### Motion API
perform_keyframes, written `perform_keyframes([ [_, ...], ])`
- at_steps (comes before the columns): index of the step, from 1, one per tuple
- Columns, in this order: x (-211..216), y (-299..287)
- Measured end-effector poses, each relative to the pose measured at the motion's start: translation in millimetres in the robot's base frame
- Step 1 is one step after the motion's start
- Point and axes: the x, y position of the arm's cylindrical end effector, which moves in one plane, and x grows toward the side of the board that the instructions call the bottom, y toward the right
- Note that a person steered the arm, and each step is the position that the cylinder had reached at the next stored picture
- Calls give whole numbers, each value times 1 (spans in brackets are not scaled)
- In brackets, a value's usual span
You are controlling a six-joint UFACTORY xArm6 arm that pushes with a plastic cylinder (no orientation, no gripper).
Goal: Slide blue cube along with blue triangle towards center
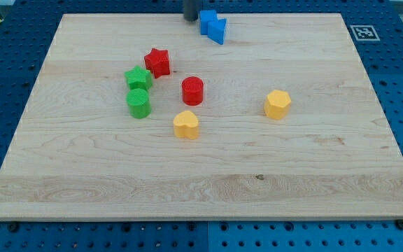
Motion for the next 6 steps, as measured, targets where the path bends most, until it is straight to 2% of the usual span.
perform_keyframes([
  [2, 1, 14],
  [3, 16, 27],
  [6, 95, 35],
])
